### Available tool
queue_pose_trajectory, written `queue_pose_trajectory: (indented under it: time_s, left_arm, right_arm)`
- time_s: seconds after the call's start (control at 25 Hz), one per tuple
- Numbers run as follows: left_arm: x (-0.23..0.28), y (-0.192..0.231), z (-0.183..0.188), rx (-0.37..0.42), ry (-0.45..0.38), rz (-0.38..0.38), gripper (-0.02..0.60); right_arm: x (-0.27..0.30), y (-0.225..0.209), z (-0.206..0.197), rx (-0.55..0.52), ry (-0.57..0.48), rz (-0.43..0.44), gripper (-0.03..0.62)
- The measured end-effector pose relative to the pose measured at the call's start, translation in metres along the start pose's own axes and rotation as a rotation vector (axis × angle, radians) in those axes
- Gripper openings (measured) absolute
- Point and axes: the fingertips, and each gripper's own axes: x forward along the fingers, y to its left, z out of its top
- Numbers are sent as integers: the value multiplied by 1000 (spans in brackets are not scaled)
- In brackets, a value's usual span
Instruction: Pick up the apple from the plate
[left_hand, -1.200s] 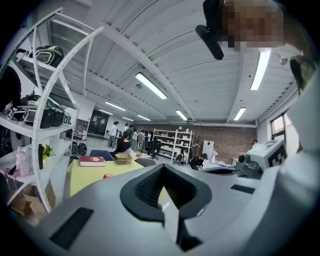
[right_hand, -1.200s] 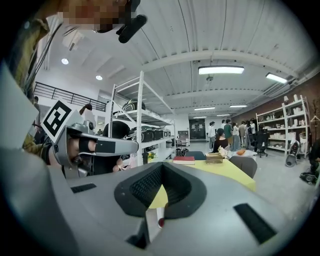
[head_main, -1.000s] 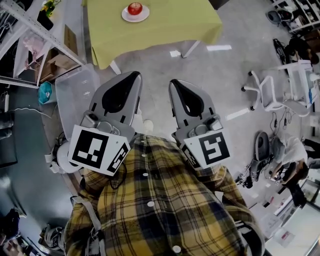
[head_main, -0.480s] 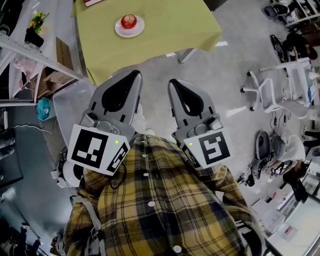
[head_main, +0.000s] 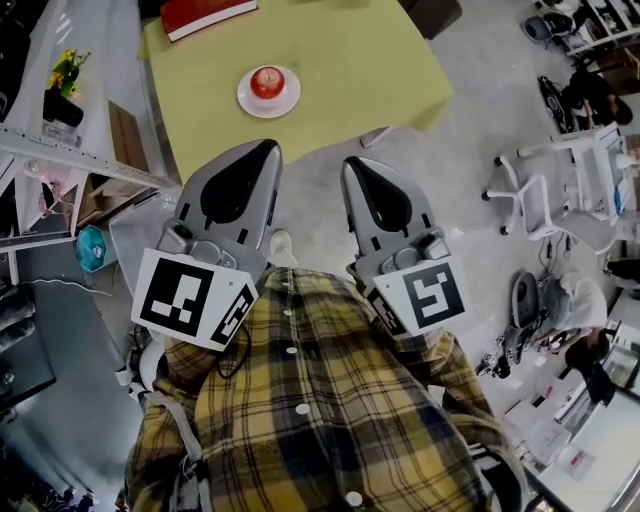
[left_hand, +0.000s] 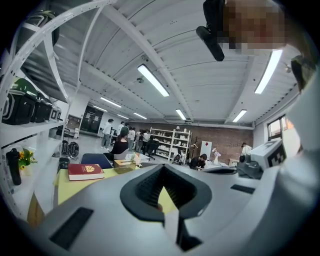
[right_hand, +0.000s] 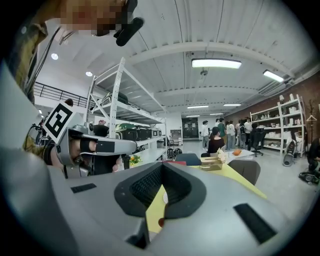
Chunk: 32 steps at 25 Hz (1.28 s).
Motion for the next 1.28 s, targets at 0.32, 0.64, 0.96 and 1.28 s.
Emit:
queue_pose_trajectory:
  time_s: [0.32, 0.64, 0.96, 1.28]
  left_arm:
    - [24, 42, -2, -35, 24, 16, 5]
    - [63, 83, 6, -48, 17, 95, 5]
    - [124, 126, 24, -50, -7, 200, 5]
    - [183, 159, 53, -53, -58, 343, 5]
  right_arm:
    - [48, -10, -5, 25, 39, 16, -3]
    - [101, -39, -3, 24, 54, 88, -3]
    - [176, -85, 14, -5, 45, 214, -3]
    - [237, -134, 35, -52, 42, 369, -3]
